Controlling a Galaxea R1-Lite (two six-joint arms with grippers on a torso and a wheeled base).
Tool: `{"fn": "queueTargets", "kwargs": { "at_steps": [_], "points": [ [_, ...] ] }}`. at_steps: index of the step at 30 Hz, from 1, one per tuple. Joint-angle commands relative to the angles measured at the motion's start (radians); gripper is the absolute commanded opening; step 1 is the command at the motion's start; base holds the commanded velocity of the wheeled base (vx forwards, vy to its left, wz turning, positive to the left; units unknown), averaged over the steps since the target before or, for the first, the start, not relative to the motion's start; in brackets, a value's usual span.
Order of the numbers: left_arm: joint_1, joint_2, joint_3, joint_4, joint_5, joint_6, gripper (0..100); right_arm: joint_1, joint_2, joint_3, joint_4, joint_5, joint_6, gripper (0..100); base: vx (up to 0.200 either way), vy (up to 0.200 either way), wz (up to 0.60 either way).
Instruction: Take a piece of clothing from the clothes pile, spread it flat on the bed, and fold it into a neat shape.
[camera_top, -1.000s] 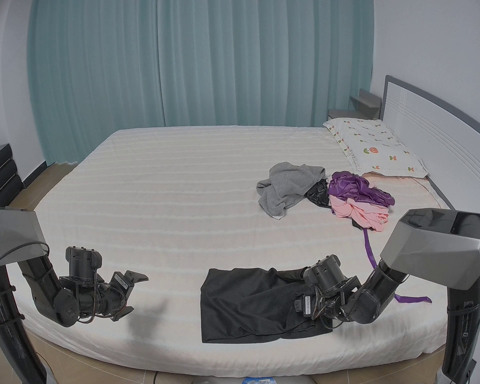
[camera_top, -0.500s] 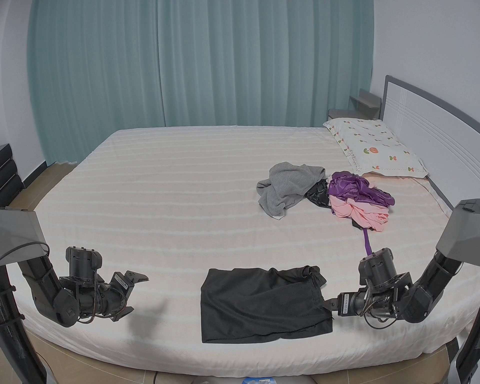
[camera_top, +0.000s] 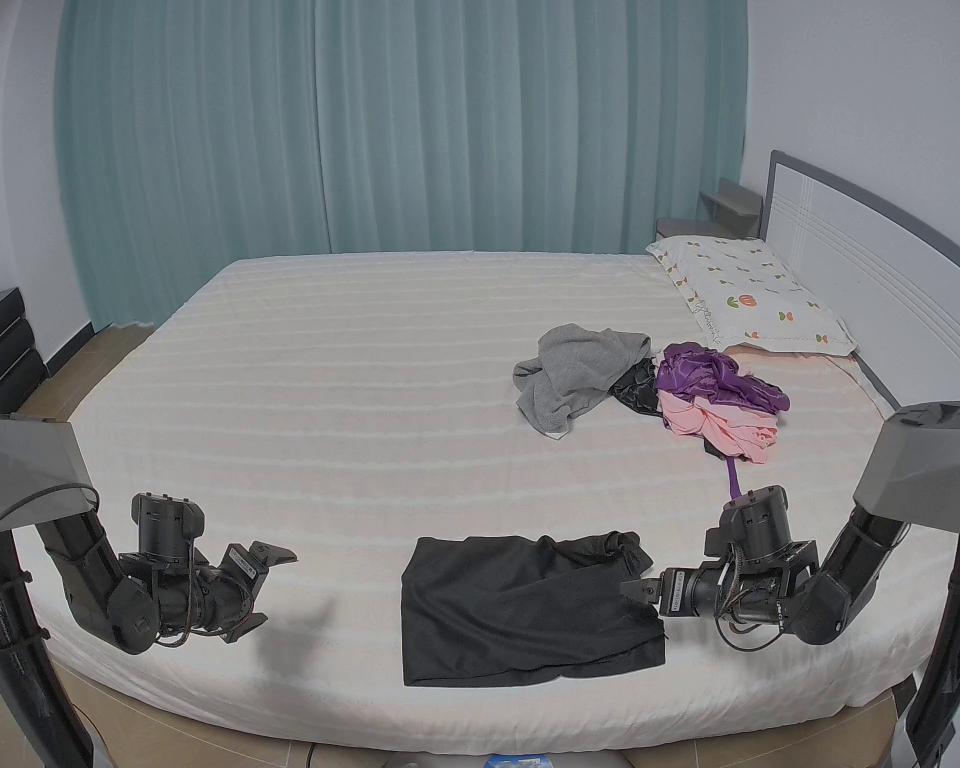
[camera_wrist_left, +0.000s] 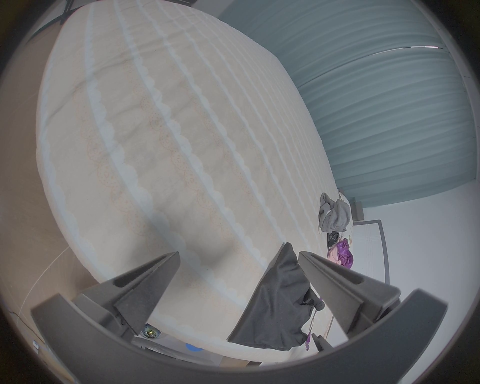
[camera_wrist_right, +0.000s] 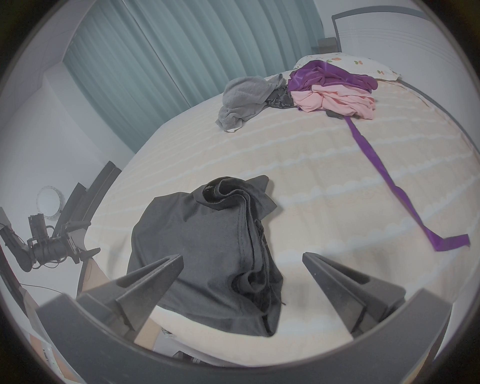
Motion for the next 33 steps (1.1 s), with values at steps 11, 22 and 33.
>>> {"fn": "queueTargets", "kwargs": {
  "at_steps": [11,22,33],
  "points": [
    [0.000,0.001,0.001,-0.002,0.000,0.000,100,-0.027,0.057,0.081,-0.057,0.023,-0.013,0,0.000,0.000,0.00],
    [0.000,0.001,0.001,-0.002,0.002,0.000,100,-0.053,0.015,0.146,-0.063,0.064,-0.012,0,0.000,0.000,0.00],
    [0.000,0.001,0.001,-0.002,0.002,0.000,100,-0.050,0.043,0.081,-0.069,0.170,0.007,100,0.000,0.000,0.00]
  ]
}}
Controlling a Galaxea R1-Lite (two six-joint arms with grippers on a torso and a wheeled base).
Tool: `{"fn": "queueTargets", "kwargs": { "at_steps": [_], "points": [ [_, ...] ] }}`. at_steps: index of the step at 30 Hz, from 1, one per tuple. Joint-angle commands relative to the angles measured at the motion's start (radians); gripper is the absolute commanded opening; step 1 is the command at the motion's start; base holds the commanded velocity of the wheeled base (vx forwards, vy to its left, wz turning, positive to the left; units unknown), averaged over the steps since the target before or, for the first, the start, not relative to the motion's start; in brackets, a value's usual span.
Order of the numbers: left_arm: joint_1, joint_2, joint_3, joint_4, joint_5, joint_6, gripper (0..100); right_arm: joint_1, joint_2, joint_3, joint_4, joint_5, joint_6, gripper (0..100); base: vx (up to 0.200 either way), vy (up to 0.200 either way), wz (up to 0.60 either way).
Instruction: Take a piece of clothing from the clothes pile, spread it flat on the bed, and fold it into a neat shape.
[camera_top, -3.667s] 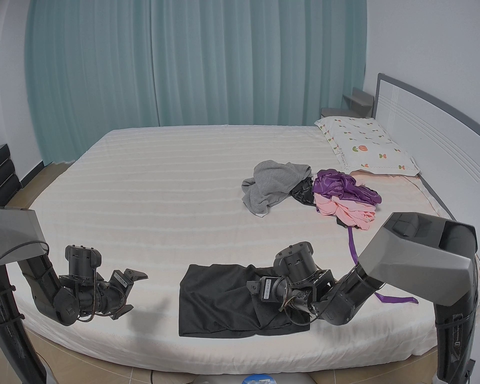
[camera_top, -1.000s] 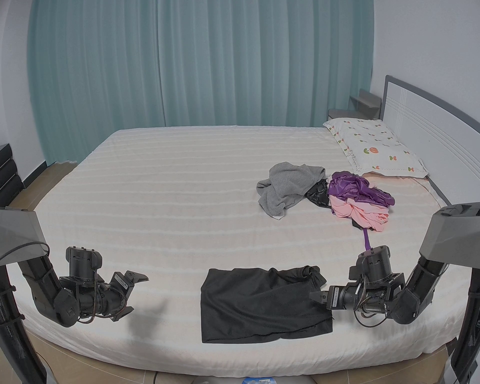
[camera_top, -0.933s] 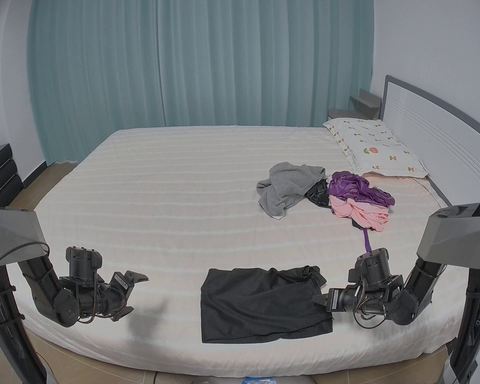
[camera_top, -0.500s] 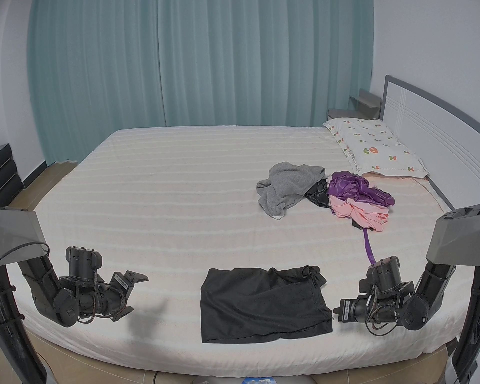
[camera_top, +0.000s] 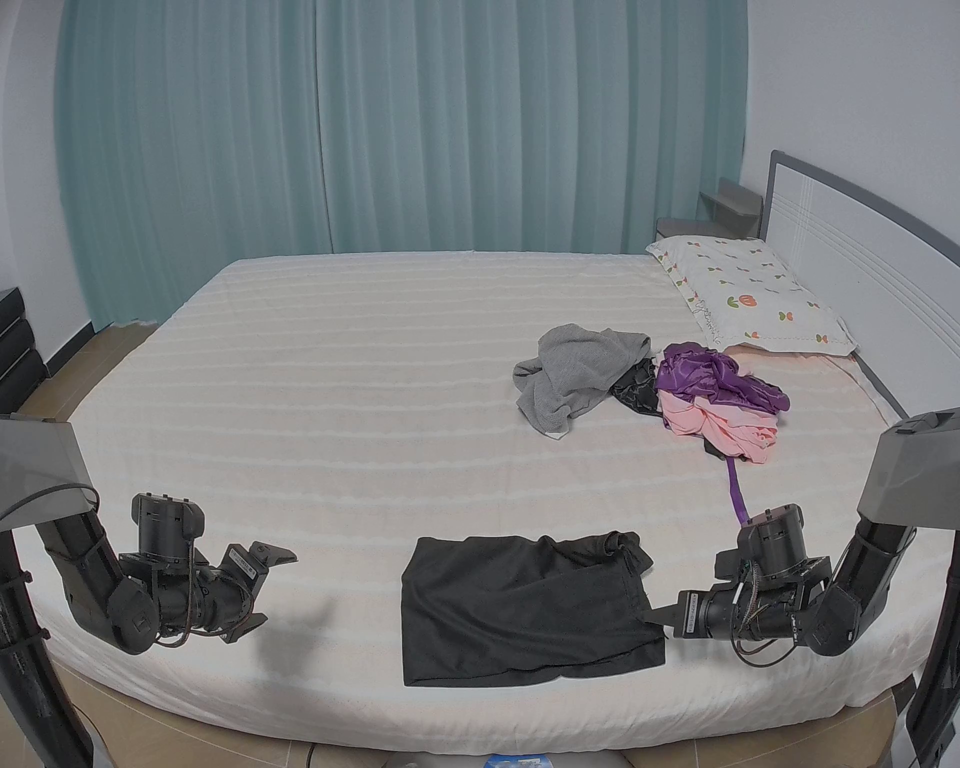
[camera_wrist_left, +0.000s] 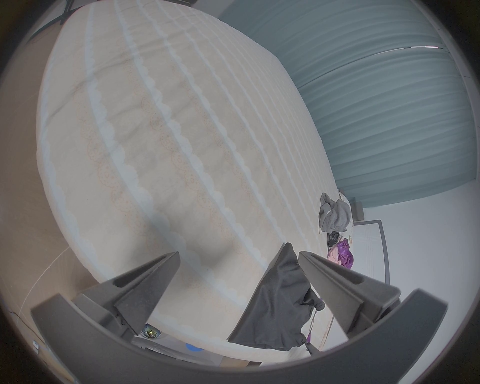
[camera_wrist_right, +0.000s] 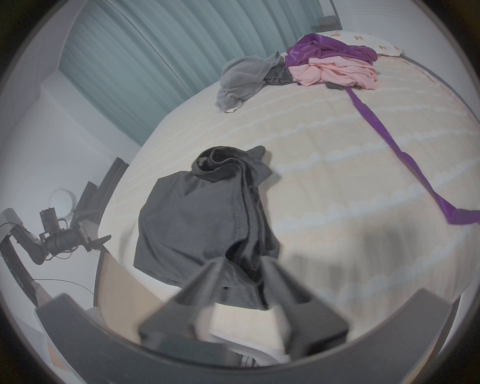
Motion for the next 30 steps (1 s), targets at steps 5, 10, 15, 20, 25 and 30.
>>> {"fn": "queueTargets", "kwargs": {
  "at_steps": [5,10,15,20,25,30],
  "points": [
    [0.000,0.001,-0.002,0.000,0.000,0.000,100,0.009,0.048,-0.063,0.001,0.038,0.053,100,0.000,0.000,0.00],
    [0.000,0.001,0.000,0.000,0.000,0.000,100,0.040,0.079,-0.073,0.003,0.038,0.055,0,0.000,0.000,0.00],
    [0.000,0.001,0.000,0.000,0.000,0.000,100,0.043,0.073,-0.053,0.010,0.029,0.043,0,0.000,0.000,0.00],
    [0.000,-0.002,0.000,0.000,0.000,-0.005,100,0.034,0.025,0.001,0.007,0.021,0.026,0,0.000,0.000,0.00],
    [0.000,-0.002,0.000,0.000,0.000,-0.007,100,-0.001,0.001,0.042,0.004,0.022,0.011,0,0.000,0.000,0.00],
    [0.000,-0.002,0.000,0.000,0.000,-0.007,100,-0.020,0.011,0.052,0.001,0.027,-0.005,0,0.000,0.000,0.00]
  ]
}}
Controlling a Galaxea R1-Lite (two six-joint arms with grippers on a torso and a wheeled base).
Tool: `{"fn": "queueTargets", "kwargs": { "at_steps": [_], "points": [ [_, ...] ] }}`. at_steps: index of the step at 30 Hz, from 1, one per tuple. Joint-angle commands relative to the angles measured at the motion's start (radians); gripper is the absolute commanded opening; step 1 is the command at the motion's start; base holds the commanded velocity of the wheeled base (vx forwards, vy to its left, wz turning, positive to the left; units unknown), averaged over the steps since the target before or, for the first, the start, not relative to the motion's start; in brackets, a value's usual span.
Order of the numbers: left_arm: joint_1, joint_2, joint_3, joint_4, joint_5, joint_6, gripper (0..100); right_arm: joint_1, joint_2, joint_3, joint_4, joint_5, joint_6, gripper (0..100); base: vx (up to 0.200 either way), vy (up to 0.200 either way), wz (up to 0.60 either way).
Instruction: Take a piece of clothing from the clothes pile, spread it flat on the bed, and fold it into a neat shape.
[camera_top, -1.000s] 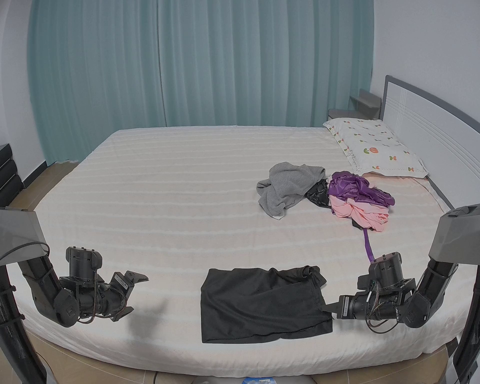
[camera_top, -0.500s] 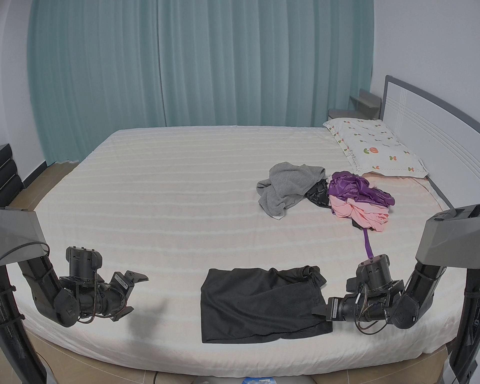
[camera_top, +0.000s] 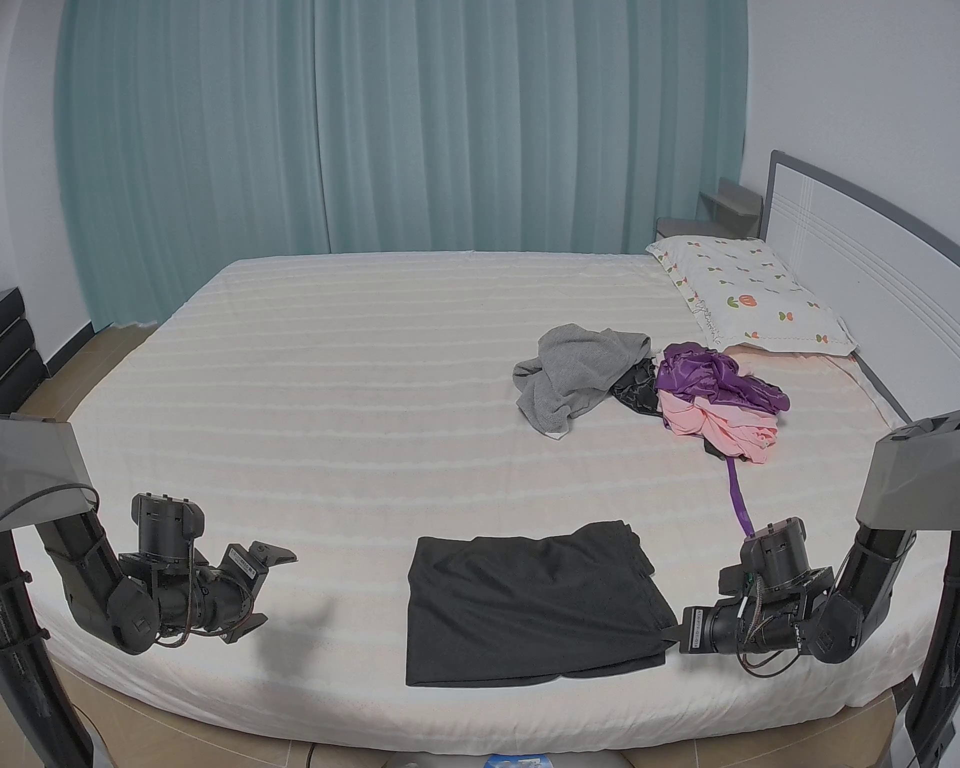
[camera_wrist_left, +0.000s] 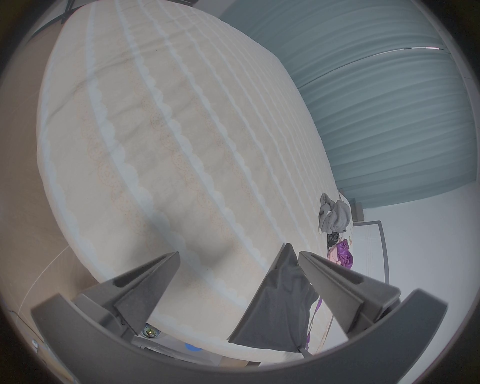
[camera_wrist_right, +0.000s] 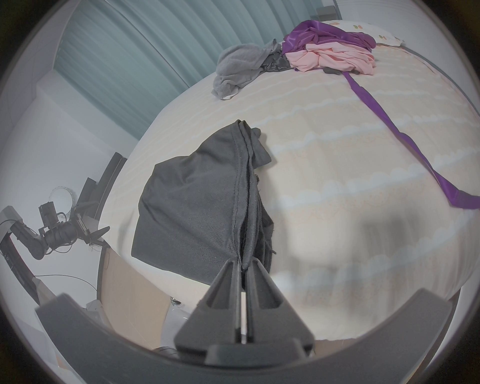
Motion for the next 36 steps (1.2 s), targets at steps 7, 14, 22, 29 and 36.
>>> {"fn": "queueTargets", "kwargs": {
  "at_steps": [7,14,22,29,36],
  "points": [
    [0.000,-0.001,0.001,0.000,0.000,-0.001,100,-0.006,-0.002,0.007,0.008,0.002,-0.003,100,0.000,0.000,0.00],
    [0.000,-0.001,0.001,0.000,0.000,-0.001,100,-0.031,-0.013,-0.061,-0.007,0.011,0.012,100,0.000,0.000,0.00],
    [0.000,-0.001,0.001,0.000,0.000,0.001,100,-0.055,0.141,-0.386,0.036,0.011,0.069,100,0.000,0.000,0.00],
    [0.000,-0.001,0.004,-0.002,0.000,0.005,100,-0.051,0.239,-0.556,0.074,0.019,0.071,100,0.000,0.000,0.00],
    [-0.001,-0.001,0.006,0.000,0.000,0.005,100,-0.057,0.257,-0.638,0.143,0.054,0.071,100,0.000,0.000,0.00]
  ]
}}
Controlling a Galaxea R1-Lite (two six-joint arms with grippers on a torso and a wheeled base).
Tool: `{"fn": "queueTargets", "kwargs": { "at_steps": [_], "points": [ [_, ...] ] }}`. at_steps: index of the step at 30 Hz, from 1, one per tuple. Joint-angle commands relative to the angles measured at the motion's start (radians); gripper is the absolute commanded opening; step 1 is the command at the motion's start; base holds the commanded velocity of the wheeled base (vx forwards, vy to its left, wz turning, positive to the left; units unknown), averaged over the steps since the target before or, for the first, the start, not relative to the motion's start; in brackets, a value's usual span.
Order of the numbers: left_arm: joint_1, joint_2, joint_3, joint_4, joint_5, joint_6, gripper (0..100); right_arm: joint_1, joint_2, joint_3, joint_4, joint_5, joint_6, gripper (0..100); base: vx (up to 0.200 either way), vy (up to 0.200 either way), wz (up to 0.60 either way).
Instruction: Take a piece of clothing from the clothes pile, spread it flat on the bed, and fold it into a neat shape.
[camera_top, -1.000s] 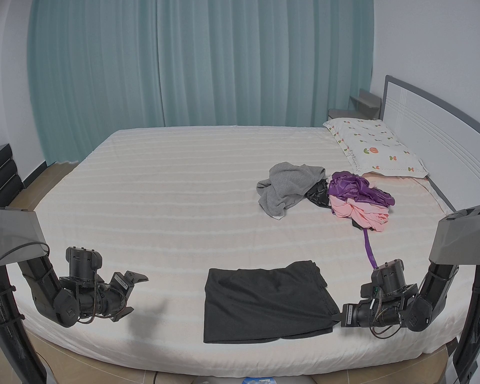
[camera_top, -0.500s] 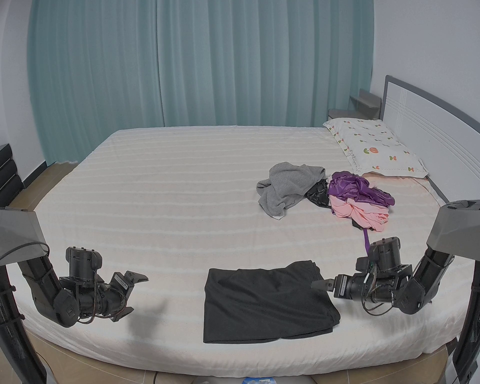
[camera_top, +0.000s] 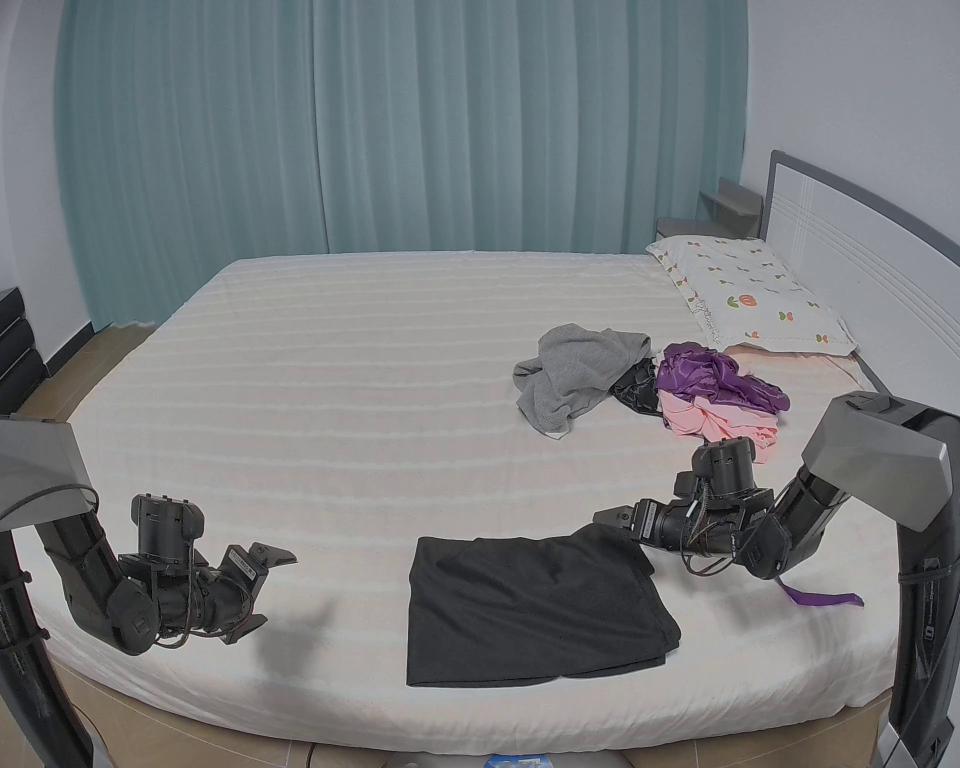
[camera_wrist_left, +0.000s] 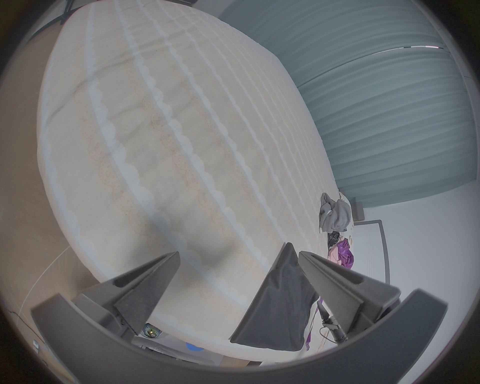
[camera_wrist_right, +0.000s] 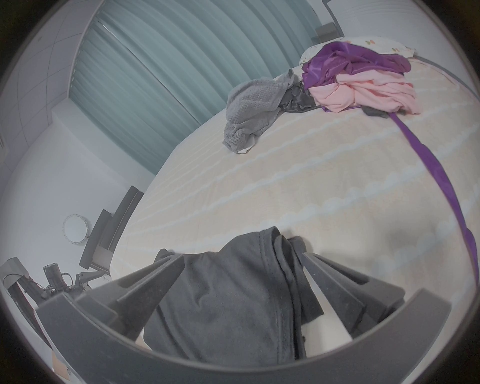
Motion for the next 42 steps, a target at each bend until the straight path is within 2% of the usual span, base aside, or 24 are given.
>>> {"fn": "queueTargets", "kwargs": {
  "at_steps": [1,5,6,10,17,22,25,27,42],
  "points": [
    [0.000,0.000,0.002,0.000,0.000,0.000,100,-0.003,0.049,-0.055,0.011,0.008,0.000,100,0.000,0.000,0.00],
    [0.000,0.002,0.001,-0.002,0.000,0.002,100,-0.001,0.063,-0.078,0.015,0.013,-0.002,100,0.000,0.000,0.00],
    [0.000,0.002,0.001,0.000,0.000,0.002,100,-0.001,0.065,-0.083,0.023,0.022,0.000,0,0.000,0.000,0.00],
    [0.000,0.002,0.001,0.000,0.000,0.002,100,-0.001,0.066,-0.106,0.078,0.044,0.000,0,0.000,0.000,0.00],
    [0.000,0.000,0.001,0.000,0.000,0.000,100,-0.004,0.060,-0.101,0.078,0.030,-0.002,0,0.000,0.000,0.00],
    [0.000,-0.001,0.002,0.000,0.000,0.000,100,-0.043,0.034,-0.092,0.086,-0.007,-0.003,0,0.000,0.000,0.00],
    [0.000,-0.001,0.002,0.000,0.000,0.000,100,-0.043,0.034,-0.092,0.086,-0.007,-0.003,0,0.000,0.000,0.00],
    [0.000,-0.001,0.002,0.000,0.000,0.000,100,-0.084,0.015,-0.080,0.086,-0.005,-0.005,0,0.000,0.000,0.00],
    [-0.002,-0.001,0.002,0.000,0.000,0.000,100,-0.118,0.032,-0.077,0.090,-0.001,-0.006,0,0.000,0.000,0.00]
  ]
}}
